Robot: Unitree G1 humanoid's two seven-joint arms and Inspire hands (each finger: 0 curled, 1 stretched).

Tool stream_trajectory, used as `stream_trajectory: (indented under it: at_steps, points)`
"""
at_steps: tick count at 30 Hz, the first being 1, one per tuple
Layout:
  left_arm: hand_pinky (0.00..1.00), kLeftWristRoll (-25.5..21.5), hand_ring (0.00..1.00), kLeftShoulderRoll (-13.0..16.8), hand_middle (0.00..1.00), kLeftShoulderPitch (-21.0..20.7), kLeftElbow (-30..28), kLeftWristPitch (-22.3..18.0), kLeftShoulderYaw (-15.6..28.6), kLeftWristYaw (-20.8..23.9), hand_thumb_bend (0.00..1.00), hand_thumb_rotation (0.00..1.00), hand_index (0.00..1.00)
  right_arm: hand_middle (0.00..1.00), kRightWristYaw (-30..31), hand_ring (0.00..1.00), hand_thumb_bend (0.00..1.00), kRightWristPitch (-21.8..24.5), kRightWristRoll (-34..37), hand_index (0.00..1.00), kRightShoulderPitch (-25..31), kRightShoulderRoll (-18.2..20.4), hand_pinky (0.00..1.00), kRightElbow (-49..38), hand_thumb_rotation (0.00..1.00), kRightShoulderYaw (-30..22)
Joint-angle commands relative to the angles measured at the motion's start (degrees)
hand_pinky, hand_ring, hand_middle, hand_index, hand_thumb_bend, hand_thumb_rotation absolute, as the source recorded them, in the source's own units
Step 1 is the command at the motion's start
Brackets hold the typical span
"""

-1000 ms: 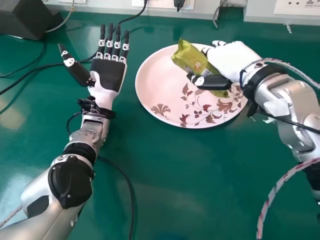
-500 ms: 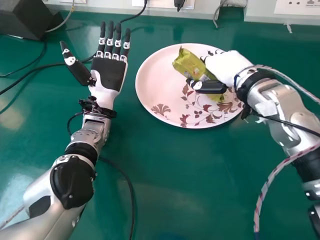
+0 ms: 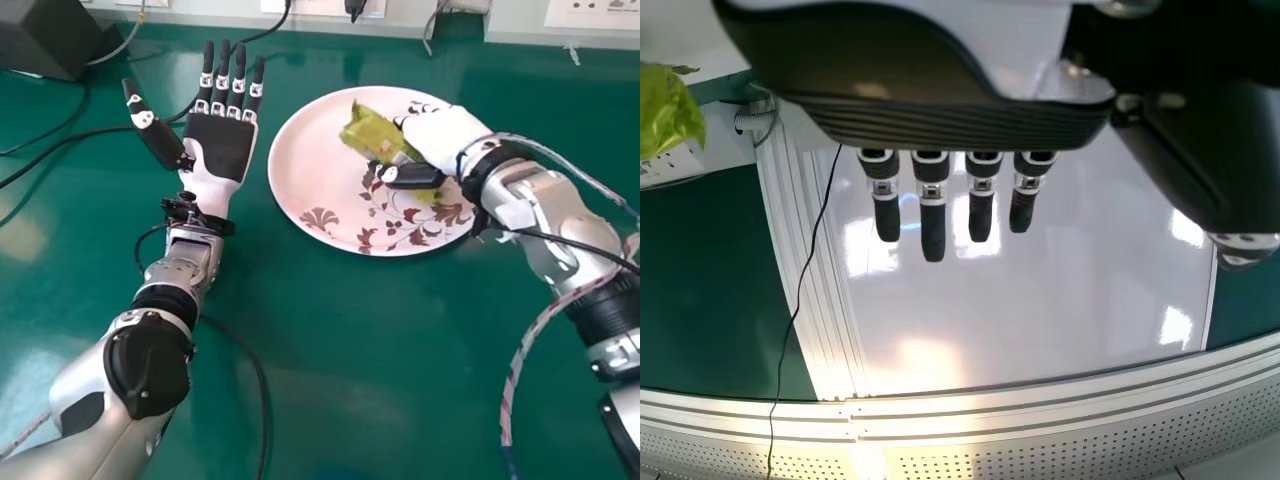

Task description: Pick up biscuit and place it in the plate

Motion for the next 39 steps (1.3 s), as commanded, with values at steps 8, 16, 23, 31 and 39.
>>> stream_trajectory:
  at_steps: [8,16,23,31,39]
  points:
    - [0.92,-0.15,0.88,-0.56,0.97,-0.15,-0.55,0.38,-0.29,1.31,0.83,0.36,1.0,0.46,2.47,0.44,0.5,-2.58,3.93,0.49,-0.17,1.66,0.18,4.63,0.0,2.27]
    - [0.89,0.09,0.88,-0.77,0.98,-0.28,-0.93,0.28,-0.7,0.52,0.82,0.37,1.0,0.46,1.42,0.44,0.5,-3.82,3.97,0.49,-0.25,1.86,0.2,6.88,0.0,4.37]
    - [0.98,-1.35,0.91,-0.42,1.0,-0.38,-0.71,3.63,0.27,-0.44,0.85,0.4,1.0,0.47,1.83,0.45,0.5,-3.31,4.7,0.49,0.54,1.99,0.28,6.07,0.0,4.82]
    - [0.97,-0.92,0.91,-1.2,1.0,-0.59,-1.15,1.19,-0.19,-2.29,0.86,0.42,1.0,0.48,1.99,0.46,0.5,-3.34,4.7,0.48,0.72,1.59,0.35,5.46,0.0,5.23]
    - [0.97,-0.32,0.91,-1.31,1.0,-0.37,-1.57,1.3,-1.27,-5.74,0.86,0.43,1.0,0.63,2.08,0.69,0.51,-3.04,4.69,0.49,0.79,1.48,0.44,4.88,0.03,5.35]
